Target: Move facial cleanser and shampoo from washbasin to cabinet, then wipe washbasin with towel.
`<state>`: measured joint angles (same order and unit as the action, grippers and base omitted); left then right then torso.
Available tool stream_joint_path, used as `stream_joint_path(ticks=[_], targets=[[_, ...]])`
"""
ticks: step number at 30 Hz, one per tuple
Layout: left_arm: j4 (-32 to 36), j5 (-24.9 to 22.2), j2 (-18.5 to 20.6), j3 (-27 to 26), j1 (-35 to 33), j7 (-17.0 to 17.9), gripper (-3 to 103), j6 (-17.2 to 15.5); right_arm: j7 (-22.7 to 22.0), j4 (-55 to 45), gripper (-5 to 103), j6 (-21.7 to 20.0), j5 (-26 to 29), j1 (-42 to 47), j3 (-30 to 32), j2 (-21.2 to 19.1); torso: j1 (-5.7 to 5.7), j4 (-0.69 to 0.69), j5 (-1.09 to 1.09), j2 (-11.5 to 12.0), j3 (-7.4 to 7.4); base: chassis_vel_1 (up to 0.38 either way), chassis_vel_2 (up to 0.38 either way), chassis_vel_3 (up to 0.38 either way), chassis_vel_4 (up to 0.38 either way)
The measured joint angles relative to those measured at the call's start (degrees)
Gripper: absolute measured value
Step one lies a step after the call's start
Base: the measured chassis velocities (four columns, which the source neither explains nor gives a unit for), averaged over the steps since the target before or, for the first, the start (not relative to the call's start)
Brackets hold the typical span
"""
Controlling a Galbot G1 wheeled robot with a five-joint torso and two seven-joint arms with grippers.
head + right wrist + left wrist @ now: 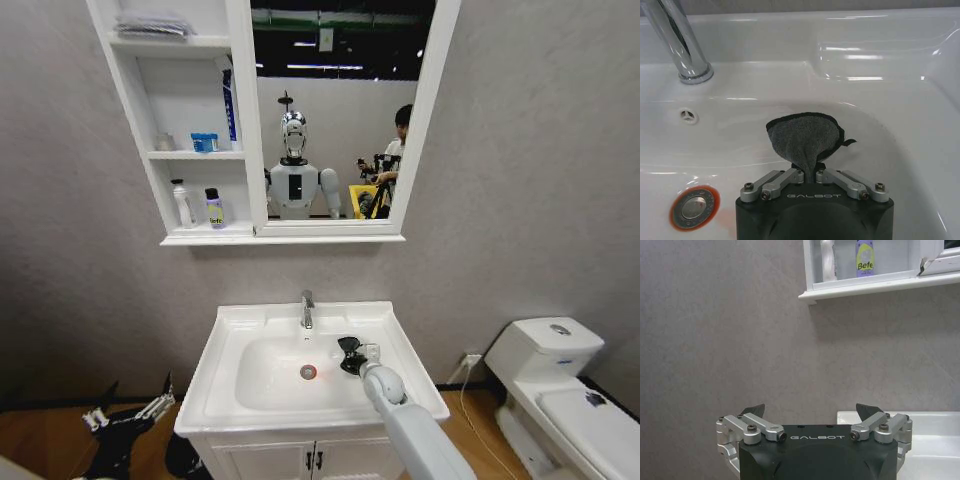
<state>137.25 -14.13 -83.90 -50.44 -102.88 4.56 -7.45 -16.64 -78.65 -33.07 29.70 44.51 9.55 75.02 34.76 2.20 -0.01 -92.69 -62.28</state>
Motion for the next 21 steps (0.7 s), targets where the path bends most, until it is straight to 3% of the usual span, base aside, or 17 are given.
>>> stream_joint_path(ticks=[10,21], targets=[[0.0,0.0,0.0,0.0,0.0,0.0,100,0.0,1.84,6.06,5,0.4,-2.82,-3.25,-0.08,0.62,0.01,0.0,0.0,0.0,0.0,0.0,0.0,0.0,0.0],[0.0,0.0,0.0,0.0,0.0,0.0,100,0.0,7.05,13.69,5,3.47,-7.76,-4.07,0.31,3.9,0.0,-0.01,-0.01,0.0,0.01,0.0,0.0,0.0,0.0]])
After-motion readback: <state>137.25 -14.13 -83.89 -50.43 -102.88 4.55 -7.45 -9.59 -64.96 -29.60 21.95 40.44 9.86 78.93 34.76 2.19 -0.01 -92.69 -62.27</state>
